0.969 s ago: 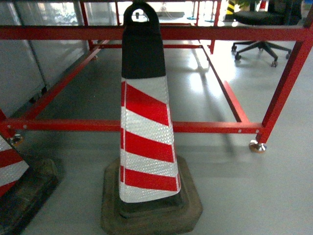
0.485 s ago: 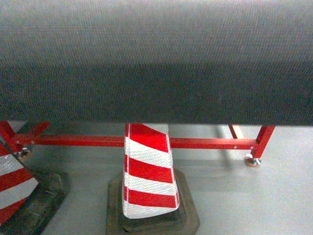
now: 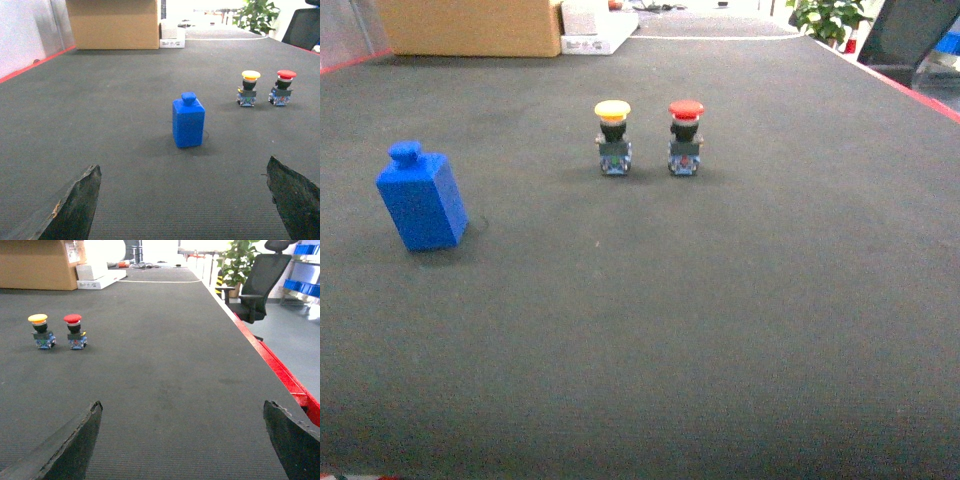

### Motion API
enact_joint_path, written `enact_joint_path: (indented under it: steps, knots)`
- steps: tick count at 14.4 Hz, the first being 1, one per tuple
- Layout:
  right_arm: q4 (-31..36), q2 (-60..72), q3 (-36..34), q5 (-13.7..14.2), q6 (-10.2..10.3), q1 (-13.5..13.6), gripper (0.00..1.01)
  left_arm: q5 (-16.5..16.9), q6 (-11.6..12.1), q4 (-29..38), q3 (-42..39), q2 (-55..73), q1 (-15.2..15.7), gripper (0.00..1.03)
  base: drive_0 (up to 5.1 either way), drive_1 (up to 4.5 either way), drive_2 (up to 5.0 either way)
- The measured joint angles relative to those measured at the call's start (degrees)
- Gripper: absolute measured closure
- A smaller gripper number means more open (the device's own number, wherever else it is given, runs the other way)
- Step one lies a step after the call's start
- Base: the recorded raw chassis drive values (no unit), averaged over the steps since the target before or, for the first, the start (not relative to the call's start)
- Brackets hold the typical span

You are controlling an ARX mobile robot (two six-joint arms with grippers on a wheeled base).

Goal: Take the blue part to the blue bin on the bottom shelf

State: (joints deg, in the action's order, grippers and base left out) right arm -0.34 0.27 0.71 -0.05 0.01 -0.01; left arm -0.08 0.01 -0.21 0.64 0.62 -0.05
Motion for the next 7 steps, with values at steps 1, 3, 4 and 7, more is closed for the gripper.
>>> enact_joint_path:
  steps: [1,3,4,7]
  knots:
    - [0.3,0.0,0.0,0.1,0.0,0.0,0.03,0.1,0.0,0.0,0.0,0.0,0.0,0.05,0.0,0.00,0.0]
    - [0.0,0.0,0.0,0.1,0.0,0.0,0.03,0.0,0.0,-0.1,0.0,0.0,0.0,0.05,0.0,0.00,0.0]
    - [0.1,0.0,0.0,0.1,0.0,0.0,0.03,0.0,0.0,0.1,0.0,0.0,0.0,0.05,0.0,0.00,0.0]
    - [0.1,0.0,0.0,0.0,0.0,0.0,0.03,0.1,0.0,0.0,0.0,0.0,0.0,0.05,0.0,0.00,0.0]
